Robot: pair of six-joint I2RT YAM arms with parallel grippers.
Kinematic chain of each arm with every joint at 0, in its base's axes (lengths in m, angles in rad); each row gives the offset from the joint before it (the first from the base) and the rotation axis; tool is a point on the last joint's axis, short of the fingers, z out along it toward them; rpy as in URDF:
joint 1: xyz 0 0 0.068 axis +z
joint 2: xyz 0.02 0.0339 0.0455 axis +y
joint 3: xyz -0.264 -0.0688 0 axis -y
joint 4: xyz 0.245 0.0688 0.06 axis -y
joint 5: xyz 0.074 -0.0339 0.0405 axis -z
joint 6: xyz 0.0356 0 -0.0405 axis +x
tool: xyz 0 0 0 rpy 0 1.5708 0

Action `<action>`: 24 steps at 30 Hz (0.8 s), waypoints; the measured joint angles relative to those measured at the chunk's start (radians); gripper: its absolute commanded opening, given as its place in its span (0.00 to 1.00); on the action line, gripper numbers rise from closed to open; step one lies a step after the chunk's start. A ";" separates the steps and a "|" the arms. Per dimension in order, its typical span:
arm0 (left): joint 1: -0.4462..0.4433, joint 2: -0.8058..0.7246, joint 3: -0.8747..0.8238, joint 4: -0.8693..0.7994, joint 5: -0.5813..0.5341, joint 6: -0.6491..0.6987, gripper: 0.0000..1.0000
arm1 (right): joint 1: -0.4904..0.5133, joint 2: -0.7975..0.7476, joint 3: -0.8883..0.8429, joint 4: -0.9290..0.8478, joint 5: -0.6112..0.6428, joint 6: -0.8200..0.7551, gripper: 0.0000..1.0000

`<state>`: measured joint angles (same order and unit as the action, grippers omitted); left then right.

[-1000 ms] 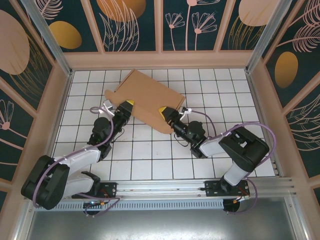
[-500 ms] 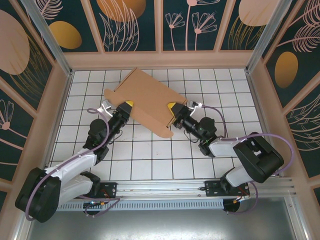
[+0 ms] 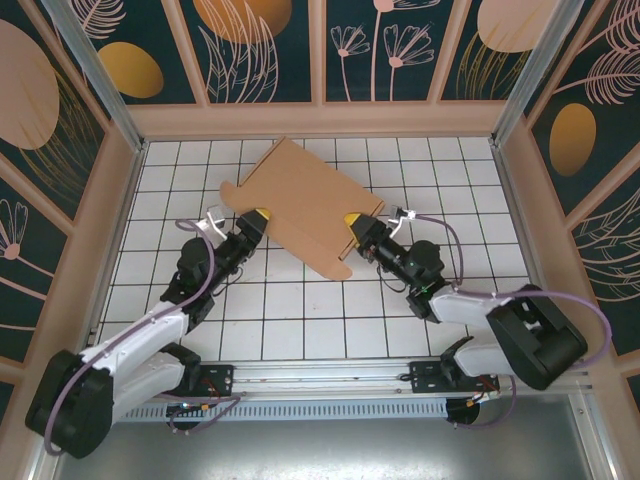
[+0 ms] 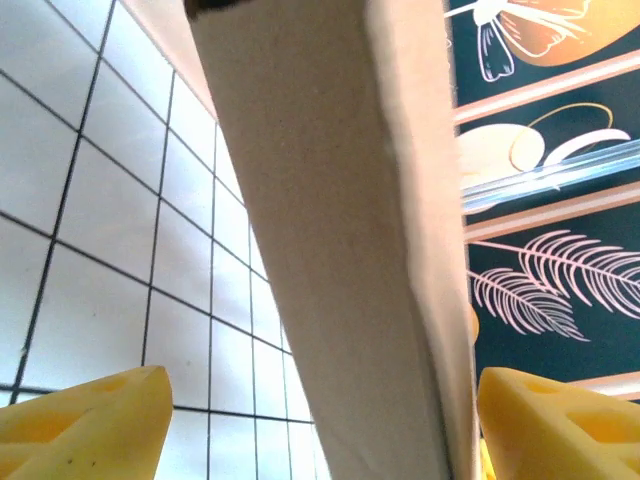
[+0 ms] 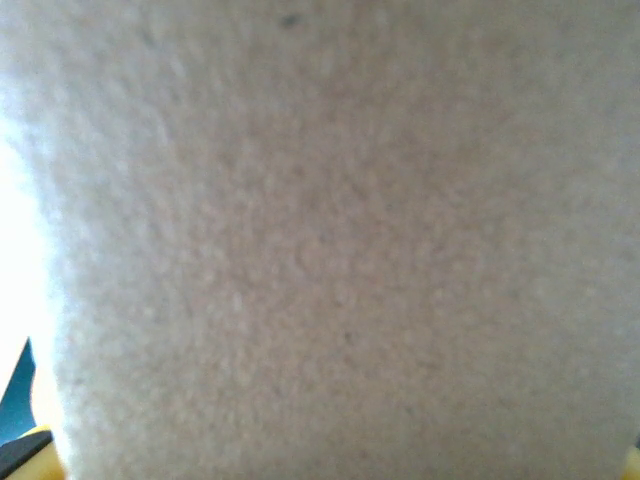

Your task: Fold the paper box

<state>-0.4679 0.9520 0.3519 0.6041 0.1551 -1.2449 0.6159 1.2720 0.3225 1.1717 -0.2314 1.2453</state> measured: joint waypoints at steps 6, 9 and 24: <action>0.000 -0.113 0.112 -0.304 0.047 0.053 0.68 | -0.001 -0.154 0.000 -0.158 0.079 -0.156 0.45; -0.016 -0.101 0.198 -0.375 0.090 0.064 0.67 | -0.001 -0.156 0.000 -0.205 0.090 -0.203 0.45; -0.114 0.010 0.275 -0.429 0.148 0.032 0.69 | 0.001 -0.158 0.000 -0.257 0.111 -0.253 0.45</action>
<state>-0.5819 0.9615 0.6273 0.1749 0.3031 -1.2129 0.6170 1.1141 0.3222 0.9150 -0.1204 0.9924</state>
